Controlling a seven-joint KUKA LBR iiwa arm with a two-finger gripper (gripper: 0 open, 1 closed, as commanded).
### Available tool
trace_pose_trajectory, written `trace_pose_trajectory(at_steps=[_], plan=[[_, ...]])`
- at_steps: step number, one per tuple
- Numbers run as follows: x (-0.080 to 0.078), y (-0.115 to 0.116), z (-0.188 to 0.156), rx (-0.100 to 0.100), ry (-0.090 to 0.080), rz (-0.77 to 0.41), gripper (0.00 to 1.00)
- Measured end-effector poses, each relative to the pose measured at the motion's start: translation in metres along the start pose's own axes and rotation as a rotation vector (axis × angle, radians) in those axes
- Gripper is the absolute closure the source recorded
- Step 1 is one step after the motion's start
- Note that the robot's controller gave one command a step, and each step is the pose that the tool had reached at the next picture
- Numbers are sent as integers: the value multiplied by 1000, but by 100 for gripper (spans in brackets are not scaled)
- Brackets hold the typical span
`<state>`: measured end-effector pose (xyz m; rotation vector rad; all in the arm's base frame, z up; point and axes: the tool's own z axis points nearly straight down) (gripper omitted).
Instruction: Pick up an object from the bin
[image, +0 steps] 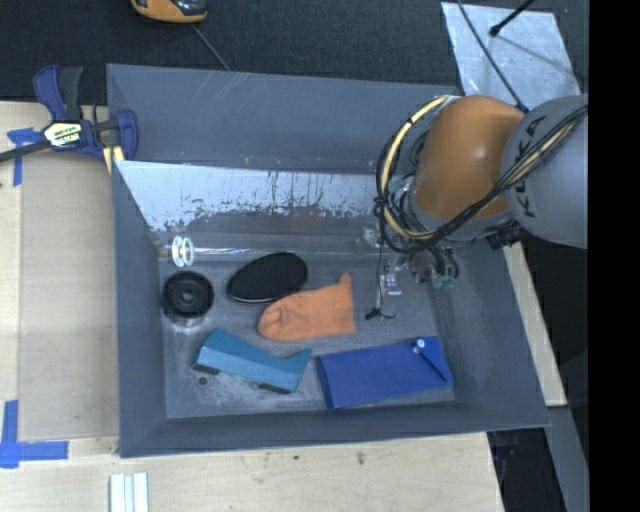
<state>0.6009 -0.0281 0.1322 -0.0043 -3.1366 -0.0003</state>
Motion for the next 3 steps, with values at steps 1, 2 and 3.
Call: trace_pose_trajectory(at_steps=[1,2,3], plan=[[-2,0,-5,0,-8,0,0],[12,30,38,1,-14,4,0],[-20,56,60,-1,-12,4,100]])
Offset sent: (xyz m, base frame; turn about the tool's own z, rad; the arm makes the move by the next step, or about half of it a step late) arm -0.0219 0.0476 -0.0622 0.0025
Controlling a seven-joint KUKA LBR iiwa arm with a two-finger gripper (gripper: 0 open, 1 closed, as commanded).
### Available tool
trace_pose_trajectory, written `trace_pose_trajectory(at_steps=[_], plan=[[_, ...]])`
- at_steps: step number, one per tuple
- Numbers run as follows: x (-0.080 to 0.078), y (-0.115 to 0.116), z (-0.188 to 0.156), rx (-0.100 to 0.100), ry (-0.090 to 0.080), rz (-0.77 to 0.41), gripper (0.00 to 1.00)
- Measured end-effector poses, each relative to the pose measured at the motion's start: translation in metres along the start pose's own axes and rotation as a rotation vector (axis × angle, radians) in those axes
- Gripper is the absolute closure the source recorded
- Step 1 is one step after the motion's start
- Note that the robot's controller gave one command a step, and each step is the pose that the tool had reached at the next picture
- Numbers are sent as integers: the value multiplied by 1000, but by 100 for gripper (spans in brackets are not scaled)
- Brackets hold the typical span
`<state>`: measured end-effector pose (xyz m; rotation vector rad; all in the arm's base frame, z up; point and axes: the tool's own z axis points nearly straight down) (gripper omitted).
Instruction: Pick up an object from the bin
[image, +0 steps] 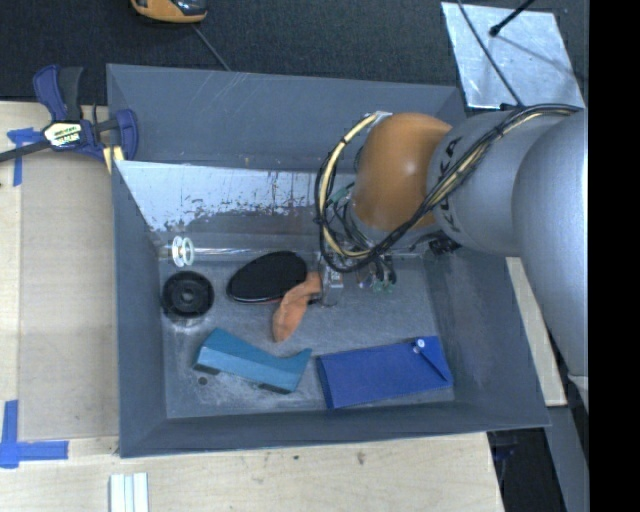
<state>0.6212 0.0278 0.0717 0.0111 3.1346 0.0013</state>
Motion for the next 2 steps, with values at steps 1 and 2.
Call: trace_pose_trajectory(at_steps=[1,2], plan=[[0,0,0,0,0,0,100],[1,7,-125,1,3,28,100]])
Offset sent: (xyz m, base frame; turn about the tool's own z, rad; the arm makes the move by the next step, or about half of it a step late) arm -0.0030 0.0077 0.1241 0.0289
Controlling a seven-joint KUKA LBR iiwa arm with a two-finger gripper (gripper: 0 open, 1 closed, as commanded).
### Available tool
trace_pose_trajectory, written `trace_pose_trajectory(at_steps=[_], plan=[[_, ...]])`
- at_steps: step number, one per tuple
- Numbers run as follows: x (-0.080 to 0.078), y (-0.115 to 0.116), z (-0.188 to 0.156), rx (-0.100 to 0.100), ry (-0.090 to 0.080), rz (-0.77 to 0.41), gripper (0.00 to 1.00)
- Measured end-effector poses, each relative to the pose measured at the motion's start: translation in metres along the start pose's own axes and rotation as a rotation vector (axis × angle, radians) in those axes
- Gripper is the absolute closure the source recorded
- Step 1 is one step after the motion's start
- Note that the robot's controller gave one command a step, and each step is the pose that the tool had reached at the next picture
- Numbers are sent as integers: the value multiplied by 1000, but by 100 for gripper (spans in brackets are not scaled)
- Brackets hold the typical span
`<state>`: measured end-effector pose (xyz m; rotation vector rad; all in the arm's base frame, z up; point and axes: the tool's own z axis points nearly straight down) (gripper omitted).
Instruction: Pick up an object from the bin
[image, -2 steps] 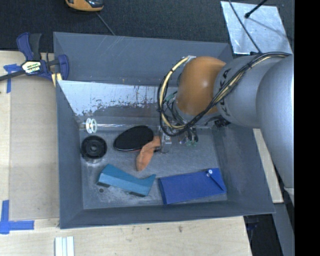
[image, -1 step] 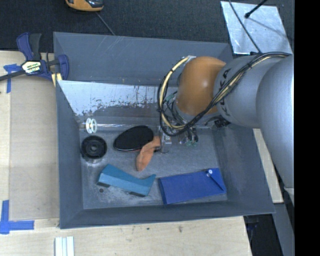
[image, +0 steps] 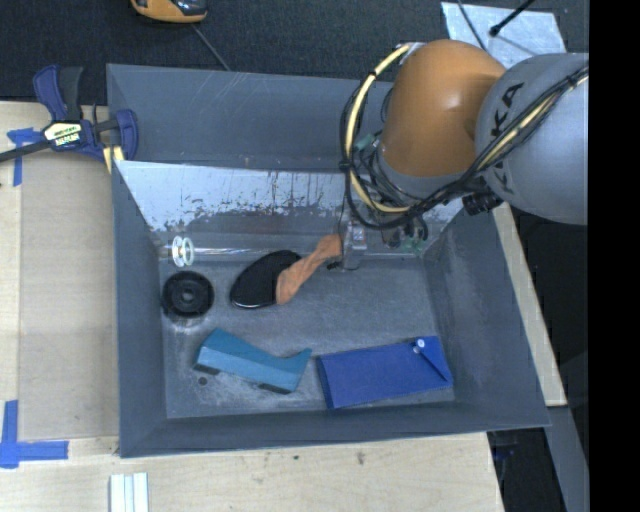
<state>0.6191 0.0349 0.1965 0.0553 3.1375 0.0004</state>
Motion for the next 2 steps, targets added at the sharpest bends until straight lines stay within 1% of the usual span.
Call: trace_pose_trajectory(at_steps=[1,2], plan=[[0,0,0,0,0,0,100],[8,-6,-49,0,6,10,100]])
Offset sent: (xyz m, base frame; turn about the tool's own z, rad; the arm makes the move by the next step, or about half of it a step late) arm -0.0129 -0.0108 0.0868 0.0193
